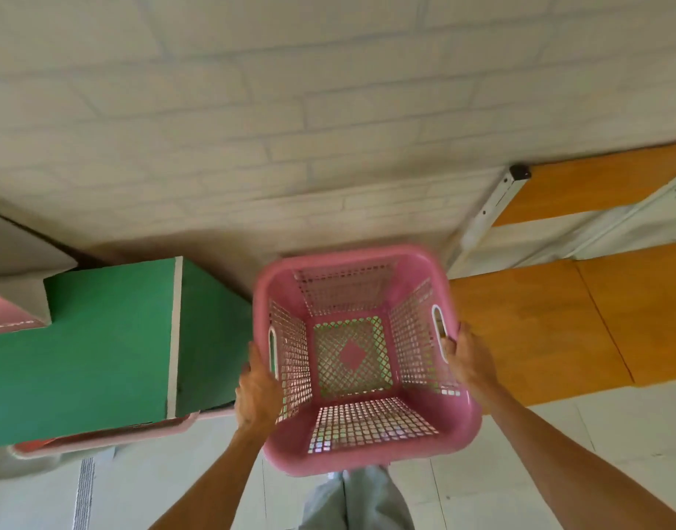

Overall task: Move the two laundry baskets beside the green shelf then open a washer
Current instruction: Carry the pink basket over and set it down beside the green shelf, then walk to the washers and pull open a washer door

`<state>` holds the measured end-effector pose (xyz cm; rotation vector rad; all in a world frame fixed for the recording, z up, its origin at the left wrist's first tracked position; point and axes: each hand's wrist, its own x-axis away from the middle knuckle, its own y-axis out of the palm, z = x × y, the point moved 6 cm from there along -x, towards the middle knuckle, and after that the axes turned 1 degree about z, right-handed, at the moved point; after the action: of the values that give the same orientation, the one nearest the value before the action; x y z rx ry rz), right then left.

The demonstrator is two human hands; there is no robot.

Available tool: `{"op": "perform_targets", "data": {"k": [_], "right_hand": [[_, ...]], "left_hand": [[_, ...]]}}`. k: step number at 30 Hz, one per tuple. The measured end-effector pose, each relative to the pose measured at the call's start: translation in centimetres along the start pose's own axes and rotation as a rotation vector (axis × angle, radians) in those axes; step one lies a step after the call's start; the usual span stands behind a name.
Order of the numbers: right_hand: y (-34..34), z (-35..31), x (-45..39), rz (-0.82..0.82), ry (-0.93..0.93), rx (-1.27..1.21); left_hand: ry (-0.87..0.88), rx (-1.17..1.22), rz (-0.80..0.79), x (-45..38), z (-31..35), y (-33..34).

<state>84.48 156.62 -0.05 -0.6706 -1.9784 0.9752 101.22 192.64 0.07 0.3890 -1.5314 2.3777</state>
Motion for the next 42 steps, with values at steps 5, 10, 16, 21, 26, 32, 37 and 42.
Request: {"op": "perform_targets", "data": {"k": [5,10,16,21,26,32,37,42], "right_hand": [[5.7,2.4,-3.6,-0.033,-0.022,0.047],[10.0,3.9,-6.3,-0.05,-0.005,0.079],[12.1,4.4,-7.7,-0.084,0.0,0.129],[13.9,5.4,-8.0,-0.256,0.086,0.148],[13.4,4.5,-6.6,-0.371,0.008,0.174],[8.7,1.5,-3.4,-0.369,-0.041,0.187],[1.4,0.1,1.4,-0.333,0.019,0.188],[-7.3,3.6,6.2,-0.295,0.059,0.137]], "left_hand": [[0.03,0.021,-0.021,-3.3,-2.1,4.7],[0.018,-0.007,-0.071,-5.6,-4.1,8.6],[0.016,-0.019,-0.112,-6.8,-5.5,10.8],[0.004,0.028,-0.256,-7.4,-7.0,12.1],[0.039,0.009,-0.427,-6.7,-6.7,12.2],[0.134,-0.034,-0.517,-4.6,-2.2,7.5],[0.312,-0.324,-0.594,-3.7,4.3,0.9],[0.532,-0.505,-0.531,-1.7,12.7,-4.5]]}}
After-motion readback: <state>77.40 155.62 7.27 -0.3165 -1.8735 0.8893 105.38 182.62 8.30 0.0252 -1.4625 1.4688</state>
